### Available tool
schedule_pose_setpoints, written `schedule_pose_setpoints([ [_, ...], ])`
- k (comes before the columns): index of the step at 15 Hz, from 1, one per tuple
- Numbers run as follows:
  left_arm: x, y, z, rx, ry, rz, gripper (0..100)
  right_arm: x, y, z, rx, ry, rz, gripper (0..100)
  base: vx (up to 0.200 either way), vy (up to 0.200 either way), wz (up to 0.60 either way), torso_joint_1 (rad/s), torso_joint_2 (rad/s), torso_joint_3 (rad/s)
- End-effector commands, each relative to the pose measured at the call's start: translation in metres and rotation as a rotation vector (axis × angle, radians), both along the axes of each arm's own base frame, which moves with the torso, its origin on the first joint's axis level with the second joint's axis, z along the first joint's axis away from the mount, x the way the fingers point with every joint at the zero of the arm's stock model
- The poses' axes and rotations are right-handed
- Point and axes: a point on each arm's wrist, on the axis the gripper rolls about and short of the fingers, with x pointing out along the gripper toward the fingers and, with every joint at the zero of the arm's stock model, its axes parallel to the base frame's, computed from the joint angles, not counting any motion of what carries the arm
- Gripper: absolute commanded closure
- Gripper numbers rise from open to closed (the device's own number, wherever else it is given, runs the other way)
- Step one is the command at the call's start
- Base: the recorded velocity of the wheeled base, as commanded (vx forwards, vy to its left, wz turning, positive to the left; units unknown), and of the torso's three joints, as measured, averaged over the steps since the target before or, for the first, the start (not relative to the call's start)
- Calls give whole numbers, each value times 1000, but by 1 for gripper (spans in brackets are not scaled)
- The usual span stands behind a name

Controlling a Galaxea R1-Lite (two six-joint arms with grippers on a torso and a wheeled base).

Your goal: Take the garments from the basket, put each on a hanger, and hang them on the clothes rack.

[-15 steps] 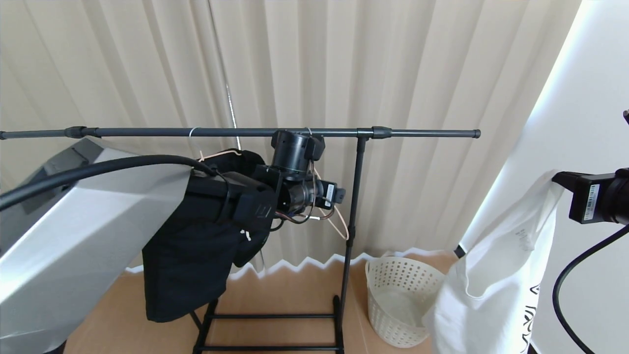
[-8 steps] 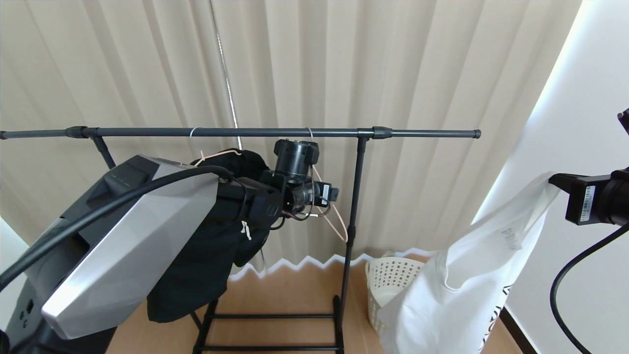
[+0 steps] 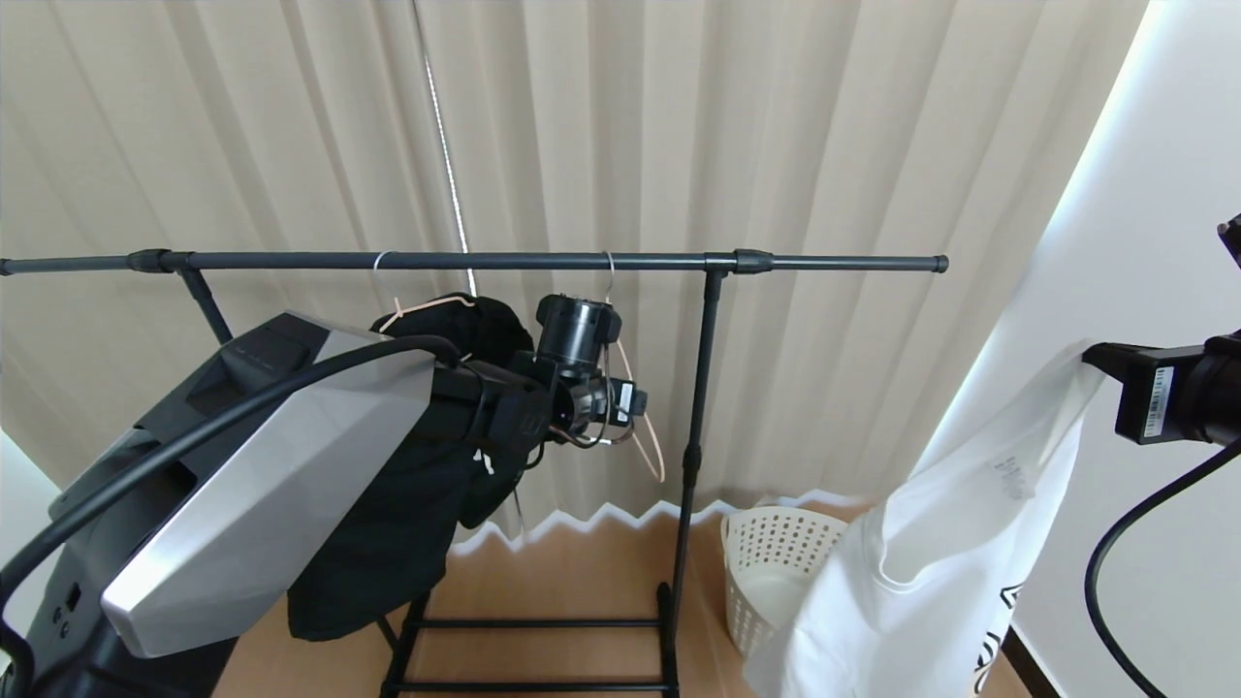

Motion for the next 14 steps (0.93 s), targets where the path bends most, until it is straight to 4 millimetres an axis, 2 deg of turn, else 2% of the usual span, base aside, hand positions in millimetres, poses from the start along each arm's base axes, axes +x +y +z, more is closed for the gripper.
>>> schedule_pose_setpoints([
  [1,-5,6,7,1,0,8,0,0,0,0,1,-1,1,100,0,0,0,0,0,0],
  [7,-4,2,8,-9,-9,-5,0,-2,2,0,5,0,13,100,0,0,0,0,0,0],
  [14,21,-5,-13,-21,-26,10,0,-1,3,-3,6,9,13,100,0,0,0,0,0,0],
])
